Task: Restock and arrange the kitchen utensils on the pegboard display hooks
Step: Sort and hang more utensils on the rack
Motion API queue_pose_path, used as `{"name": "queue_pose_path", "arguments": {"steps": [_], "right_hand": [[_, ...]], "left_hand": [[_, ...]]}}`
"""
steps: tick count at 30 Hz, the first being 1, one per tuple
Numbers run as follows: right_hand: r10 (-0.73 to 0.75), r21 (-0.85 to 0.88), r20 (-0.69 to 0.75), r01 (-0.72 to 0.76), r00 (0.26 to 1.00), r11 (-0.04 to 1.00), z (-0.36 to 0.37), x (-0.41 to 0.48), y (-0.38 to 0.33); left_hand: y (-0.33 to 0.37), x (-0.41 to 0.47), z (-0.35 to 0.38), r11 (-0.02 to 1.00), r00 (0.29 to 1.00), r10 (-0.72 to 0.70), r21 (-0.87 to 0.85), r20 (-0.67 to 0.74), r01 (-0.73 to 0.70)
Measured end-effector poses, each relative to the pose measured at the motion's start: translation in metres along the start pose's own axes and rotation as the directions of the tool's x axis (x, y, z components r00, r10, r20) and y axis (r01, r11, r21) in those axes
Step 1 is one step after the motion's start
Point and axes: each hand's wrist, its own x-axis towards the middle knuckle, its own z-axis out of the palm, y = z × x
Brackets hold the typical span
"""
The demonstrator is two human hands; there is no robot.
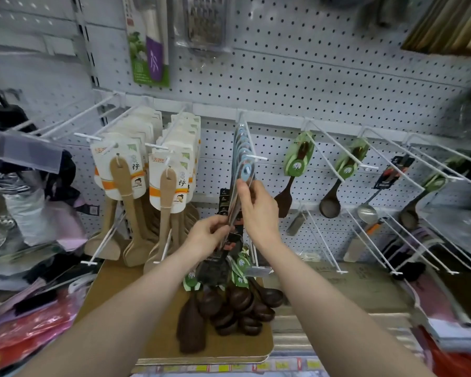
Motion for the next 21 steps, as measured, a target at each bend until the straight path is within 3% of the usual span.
{"name": "queue_pose_path", "arguments": {"steps": [10,16,21], "right_hand": [[-0.001,-0.120,-0.060,-0.006,0.998,0.993,0.027,-0.063,0.047],[0.008,-0.214,0.095,0.013,0.995,0.977,0.051,-0.135,0.079],[0.074,-0.290,0.168,-0.023,0.983,0.957,0.071,-0.188,0.115]], "left_hand": [[-0.034,-0.035,-0.003,0.994,0.988,-0.100,-0.048,-0.115,0.095],[-0.080,-0.082,0.006,0.992,0.992,-0.118,-0.040,-0.054,0.116],[-0.130,-0.119,0.015,0.962,0.962,-0.269,-0.072,-0.055,0.265]]}}
